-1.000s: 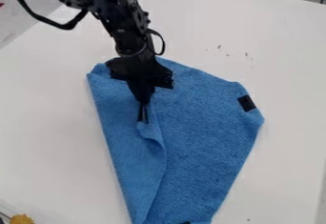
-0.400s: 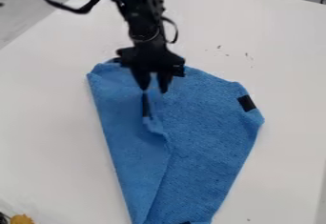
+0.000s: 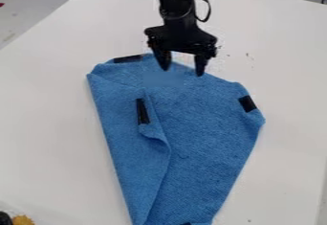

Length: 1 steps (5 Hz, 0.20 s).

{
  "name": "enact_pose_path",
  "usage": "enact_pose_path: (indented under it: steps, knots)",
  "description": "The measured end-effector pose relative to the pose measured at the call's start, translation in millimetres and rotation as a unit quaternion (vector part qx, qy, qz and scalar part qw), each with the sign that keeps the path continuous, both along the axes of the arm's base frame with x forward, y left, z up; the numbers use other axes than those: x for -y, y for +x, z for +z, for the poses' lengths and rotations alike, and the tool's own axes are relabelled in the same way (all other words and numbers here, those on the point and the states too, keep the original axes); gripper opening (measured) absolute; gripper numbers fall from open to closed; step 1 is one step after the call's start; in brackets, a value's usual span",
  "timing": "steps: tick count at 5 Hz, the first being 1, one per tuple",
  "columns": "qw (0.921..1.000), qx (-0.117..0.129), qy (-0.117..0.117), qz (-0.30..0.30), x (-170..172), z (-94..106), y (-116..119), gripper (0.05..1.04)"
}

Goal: Fold the cloth from bottom left to its center

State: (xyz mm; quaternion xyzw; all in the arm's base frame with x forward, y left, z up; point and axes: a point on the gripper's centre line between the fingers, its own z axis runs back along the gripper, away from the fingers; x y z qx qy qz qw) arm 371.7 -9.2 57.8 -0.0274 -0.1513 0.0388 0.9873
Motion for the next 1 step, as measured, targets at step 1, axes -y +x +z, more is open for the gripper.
enact_pose_path:
  steps: [1]
  knots:
    - [0.9996, -0.004, 0.019, -0.018, 5.0, 4.9, 3.1, 1.006]
